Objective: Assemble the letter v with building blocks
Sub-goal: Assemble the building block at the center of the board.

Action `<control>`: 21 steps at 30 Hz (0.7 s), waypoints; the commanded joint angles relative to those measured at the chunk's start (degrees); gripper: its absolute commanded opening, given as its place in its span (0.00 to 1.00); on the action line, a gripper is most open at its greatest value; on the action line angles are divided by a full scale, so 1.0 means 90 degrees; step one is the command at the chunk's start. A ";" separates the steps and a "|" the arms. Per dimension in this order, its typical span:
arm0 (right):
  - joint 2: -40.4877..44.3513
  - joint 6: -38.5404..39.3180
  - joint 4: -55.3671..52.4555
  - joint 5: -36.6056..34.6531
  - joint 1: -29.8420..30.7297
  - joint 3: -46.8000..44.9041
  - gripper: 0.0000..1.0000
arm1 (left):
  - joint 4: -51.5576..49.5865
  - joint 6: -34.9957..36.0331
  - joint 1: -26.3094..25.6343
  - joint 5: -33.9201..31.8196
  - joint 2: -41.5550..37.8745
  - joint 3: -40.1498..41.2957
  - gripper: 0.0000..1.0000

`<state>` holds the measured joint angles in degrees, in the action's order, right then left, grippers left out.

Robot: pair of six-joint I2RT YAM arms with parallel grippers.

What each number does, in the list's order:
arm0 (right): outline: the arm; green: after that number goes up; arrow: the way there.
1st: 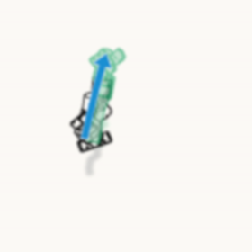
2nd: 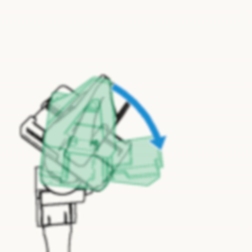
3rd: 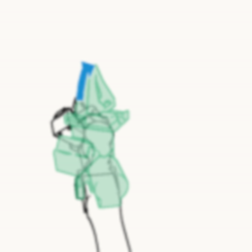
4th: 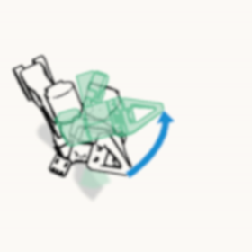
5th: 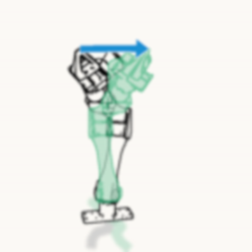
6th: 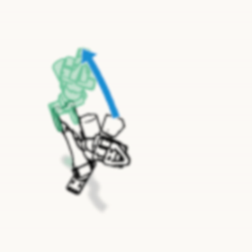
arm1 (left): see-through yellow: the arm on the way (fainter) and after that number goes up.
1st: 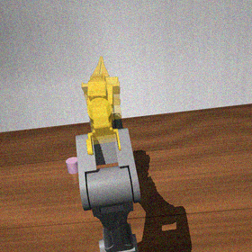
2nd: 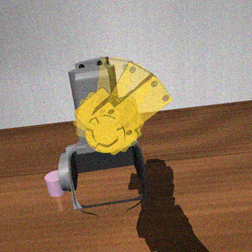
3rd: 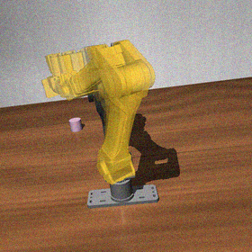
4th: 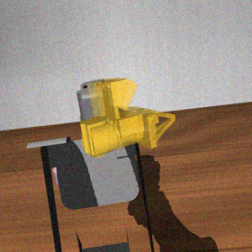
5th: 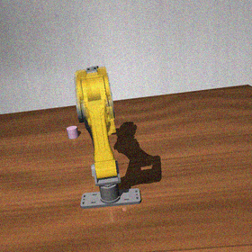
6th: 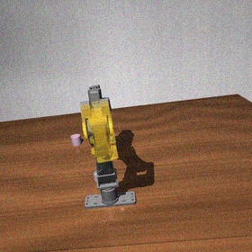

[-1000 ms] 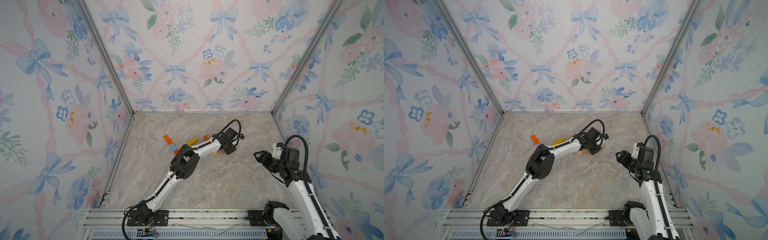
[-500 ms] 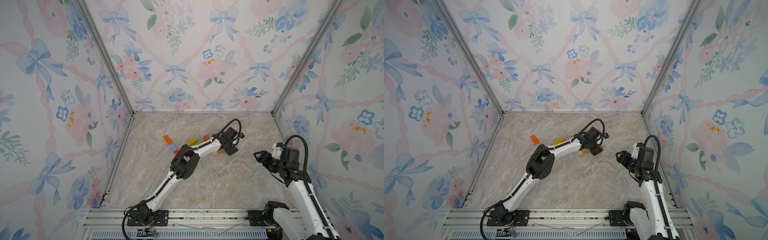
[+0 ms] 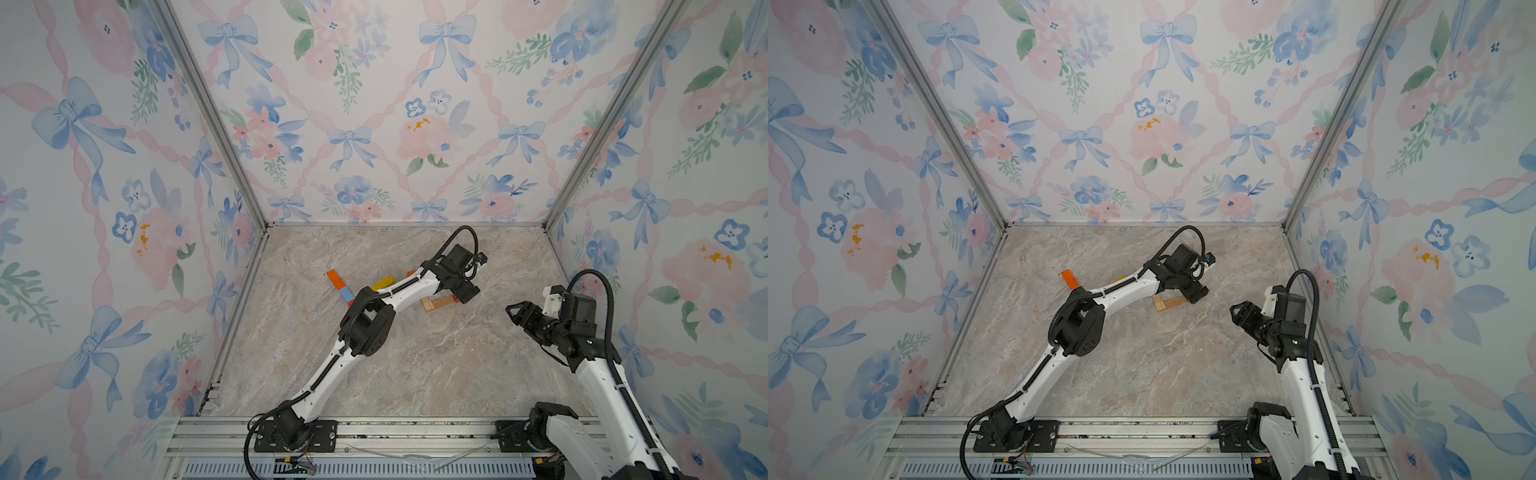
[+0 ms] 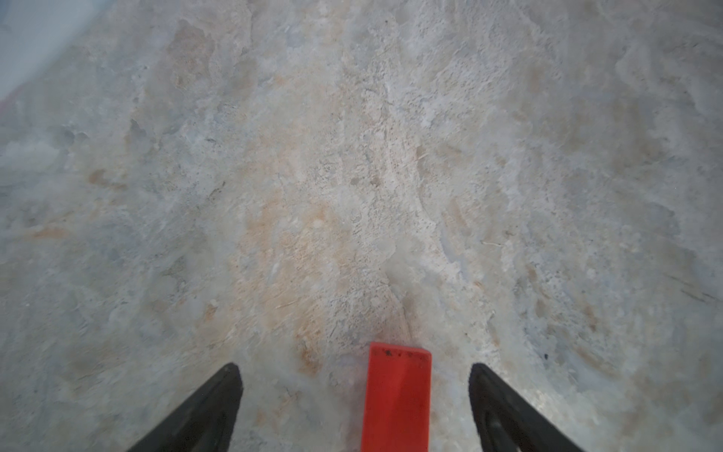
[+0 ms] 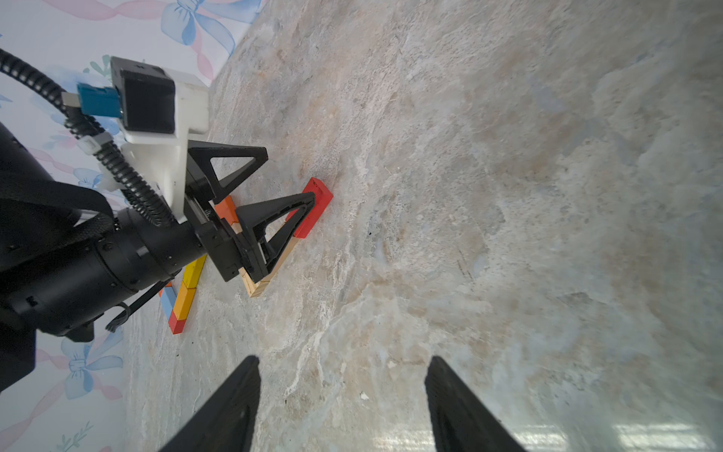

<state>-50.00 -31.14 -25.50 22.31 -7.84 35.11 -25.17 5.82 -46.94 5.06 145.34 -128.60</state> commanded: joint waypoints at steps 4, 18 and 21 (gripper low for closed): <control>-0.0405 -0.0034 0.0380 0.0041 0.0224 0.0224 0.69 | -0.0013 -0.1303 0.0347 0.0054 -0.1050 -0.0015 0.82; -0.2267 0.0487 0.0932 -0.0242 0.0781 0.1142 0.72 | 0.2868 -0.3220 0.0772 -0.0369 -0.5526 0.5459 0.68; -0.2865 0.0643 0.0990 -0.0179 0.0795 0.1476 0.72 | 0.2967 -0.3560 0.0816 -0.0901 -0.6268 0.6485 0.64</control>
<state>-72.66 -27.81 -18.17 21.02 -1.32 45.56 -1.74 -20.97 -40.34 1.58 91.81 -76.73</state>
